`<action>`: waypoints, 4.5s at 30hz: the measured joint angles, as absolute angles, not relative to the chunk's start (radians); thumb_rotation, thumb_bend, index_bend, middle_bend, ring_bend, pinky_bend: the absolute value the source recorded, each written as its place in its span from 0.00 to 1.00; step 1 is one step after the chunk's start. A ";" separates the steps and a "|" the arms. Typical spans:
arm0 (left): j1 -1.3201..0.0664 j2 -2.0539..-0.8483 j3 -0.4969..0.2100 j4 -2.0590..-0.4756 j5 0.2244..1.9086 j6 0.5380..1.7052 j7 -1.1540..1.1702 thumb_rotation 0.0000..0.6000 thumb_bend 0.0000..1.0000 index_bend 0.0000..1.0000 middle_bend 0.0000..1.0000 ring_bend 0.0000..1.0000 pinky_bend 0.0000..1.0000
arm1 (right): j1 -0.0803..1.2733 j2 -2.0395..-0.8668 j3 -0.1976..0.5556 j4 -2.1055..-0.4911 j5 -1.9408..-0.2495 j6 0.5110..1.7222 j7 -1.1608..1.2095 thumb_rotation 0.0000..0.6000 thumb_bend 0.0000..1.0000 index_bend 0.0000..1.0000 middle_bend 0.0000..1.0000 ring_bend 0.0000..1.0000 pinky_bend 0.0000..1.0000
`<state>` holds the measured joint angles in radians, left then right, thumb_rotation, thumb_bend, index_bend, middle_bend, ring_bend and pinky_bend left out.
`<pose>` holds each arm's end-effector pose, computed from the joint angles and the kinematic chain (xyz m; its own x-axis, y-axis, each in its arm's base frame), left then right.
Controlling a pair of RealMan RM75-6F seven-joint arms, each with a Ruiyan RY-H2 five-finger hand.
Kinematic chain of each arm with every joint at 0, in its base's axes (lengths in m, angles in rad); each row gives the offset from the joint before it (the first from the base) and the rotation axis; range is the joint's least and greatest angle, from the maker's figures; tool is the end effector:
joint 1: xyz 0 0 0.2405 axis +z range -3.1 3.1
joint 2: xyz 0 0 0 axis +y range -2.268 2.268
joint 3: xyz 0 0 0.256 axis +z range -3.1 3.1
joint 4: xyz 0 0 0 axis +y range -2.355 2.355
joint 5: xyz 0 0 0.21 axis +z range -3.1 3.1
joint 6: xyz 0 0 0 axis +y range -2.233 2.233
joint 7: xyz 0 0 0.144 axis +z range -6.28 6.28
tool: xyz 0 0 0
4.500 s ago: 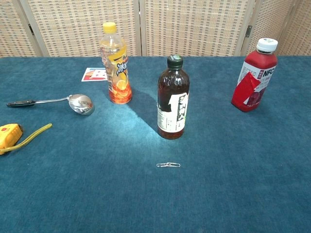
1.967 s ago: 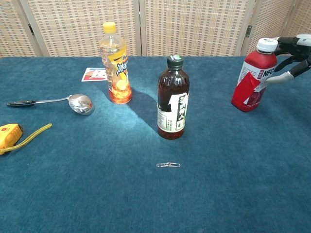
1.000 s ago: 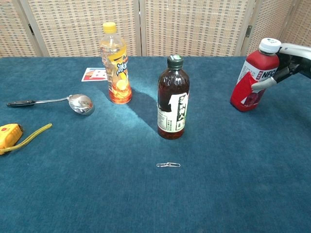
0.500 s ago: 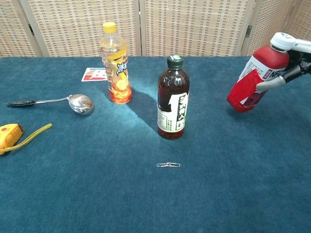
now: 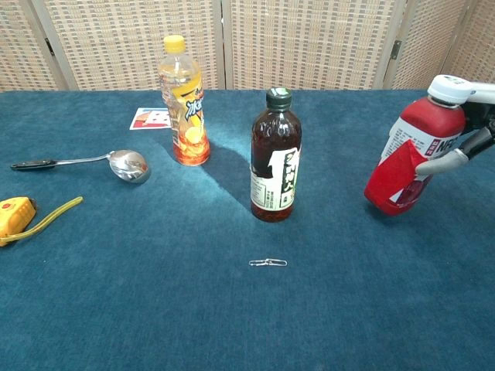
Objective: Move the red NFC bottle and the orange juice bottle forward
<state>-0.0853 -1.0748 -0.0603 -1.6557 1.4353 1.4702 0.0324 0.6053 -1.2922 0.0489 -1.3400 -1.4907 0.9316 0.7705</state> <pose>-0.3139 0.1827 0.1722 0.4187 0.0082 0.9081 0.9067 0.0514 -0.4186 -0.2529 -0.3319 0.0628 -0.0976 -0.4749 0.8746 -0.9761 -0.1257 -0.1772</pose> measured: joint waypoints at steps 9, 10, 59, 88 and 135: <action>-0.084 -1.070 -0.063 -1.656 1.432 1.471 0.026 1.00 0.22 0.50 0.47 0.41 0.56 | 0.611 -1.319 0.047 -1.346 -1.471 0.902 0.703 1.00 0.12 0.46 0.47 0.42 0.58; -0.084 -1.070 -0.063 -1.655 1.432 1.471 0.025 1.00 0.22 0.50 0.47 0.41 0.56 | 0.613 -1.319 0.046 -1.346 -1.474 0.899 0.705 1.00 0.12 0.42 0.43 0.38 0.58; -0.232 -1.120 -0.134 -1.679 1.424 1.328 -0.006 1.00 0.22 0.49 0.48 0.41 0.56 | 0.153 -1.052 -0.109 -1.584 -1.726 1.604 0.107 1.00 0.02 0.17 0.24 0.14 0.31; -0.567 -1.419 -0.351 -1.450 1.090 1.054 -0.037 1.00 0.22 0.45 0.46 0.40 0.56 | 0.090 -1.014 -0.130 -1.529 -1.822 1.654 0.253 1.00 0.05 0.18 0.24 0.14 0.31; -0.894 -1.700 -0.451 -1.171 0.751 0.769 -0.013 1.00 0.10 0.12 0.09 0.08 0.20 | 0.087 -0.990 -0.089 -1.504 -1.784 1.623 0.345 1.00 0.05 0.18 0.24 0.14 0.31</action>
